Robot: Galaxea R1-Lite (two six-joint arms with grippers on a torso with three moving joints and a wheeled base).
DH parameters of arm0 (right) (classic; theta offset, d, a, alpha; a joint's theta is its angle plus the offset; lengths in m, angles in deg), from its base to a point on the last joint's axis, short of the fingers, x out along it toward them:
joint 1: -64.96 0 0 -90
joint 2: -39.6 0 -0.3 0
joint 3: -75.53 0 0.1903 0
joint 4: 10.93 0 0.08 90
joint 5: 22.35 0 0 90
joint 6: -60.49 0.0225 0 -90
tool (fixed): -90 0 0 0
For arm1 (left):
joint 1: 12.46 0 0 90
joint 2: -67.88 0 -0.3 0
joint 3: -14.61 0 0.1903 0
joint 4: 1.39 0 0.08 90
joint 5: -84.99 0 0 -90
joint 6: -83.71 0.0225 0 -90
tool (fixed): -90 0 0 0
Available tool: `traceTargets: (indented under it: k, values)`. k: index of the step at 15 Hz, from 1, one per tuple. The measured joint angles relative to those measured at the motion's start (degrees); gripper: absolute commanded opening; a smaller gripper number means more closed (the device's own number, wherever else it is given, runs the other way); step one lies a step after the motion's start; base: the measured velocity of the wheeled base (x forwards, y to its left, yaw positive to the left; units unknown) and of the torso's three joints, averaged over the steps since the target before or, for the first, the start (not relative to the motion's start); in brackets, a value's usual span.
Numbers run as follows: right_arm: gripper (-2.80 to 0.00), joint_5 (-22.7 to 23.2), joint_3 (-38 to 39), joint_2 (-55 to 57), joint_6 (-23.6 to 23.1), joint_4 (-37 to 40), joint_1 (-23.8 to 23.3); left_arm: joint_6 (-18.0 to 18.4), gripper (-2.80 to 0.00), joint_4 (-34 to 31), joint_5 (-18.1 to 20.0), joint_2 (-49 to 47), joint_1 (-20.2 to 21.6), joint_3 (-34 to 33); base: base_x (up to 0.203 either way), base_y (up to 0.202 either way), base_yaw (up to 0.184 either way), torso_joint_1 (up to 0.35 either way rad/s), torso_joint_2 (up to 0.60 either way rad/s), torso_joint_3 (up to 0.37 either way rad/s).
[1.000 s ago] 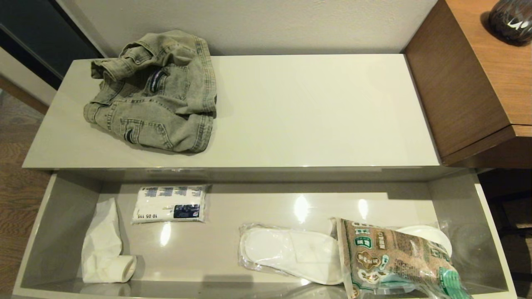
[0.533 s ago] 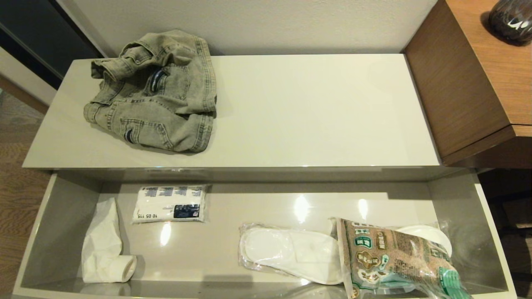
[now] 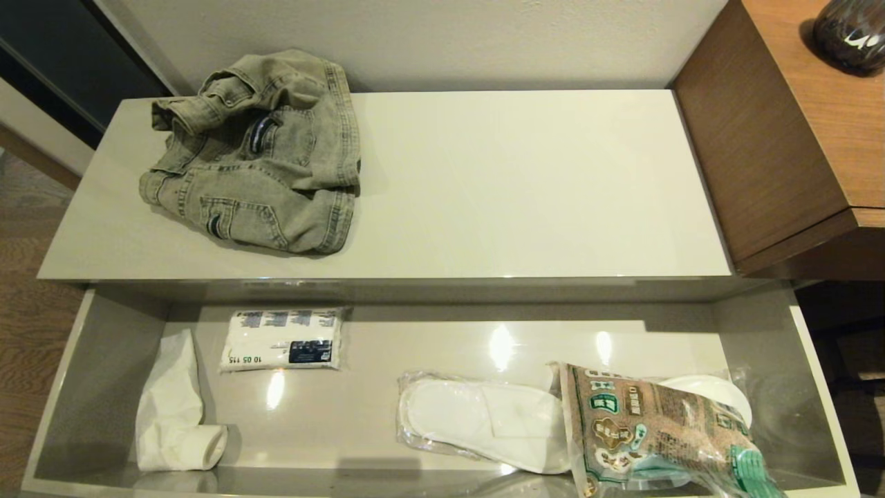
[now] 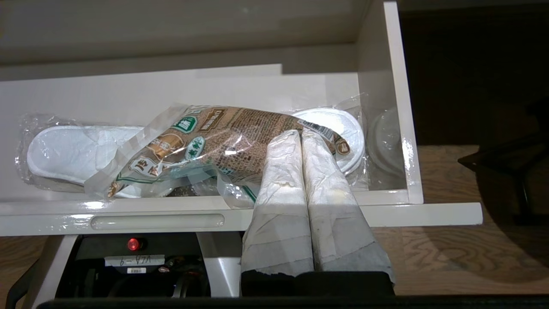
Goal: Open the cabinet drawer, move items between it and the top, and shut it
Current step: Pick up the shorts on the table
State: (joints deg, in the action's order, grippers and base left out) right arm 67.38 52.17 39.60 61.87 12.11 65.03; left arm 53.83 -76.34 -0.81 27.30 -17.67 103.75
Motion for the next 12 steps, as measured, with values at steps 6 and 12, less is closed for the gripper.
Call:
traceTargets:
  k: [6, 12]
  values:
    - [-2.80, 0.0, 0.0, 0.0, 0.0, 0.0, 0.0, -0.1, -2.80, 10.9, -1.0, -26.6, -0.1, 14.5, 0.000, 0.000, 0.000, 0.000, 0.00, 0.000]
    - [-2.80, 0.0, 0.0, 0.0, 0.0, 0.0, 0.0, -0.1, 0.00, 18.3, -10.9, -49.9, -1.6, 30.7, 0.000, 0.000, 0.000, 0.000, 0.00, 0.000]
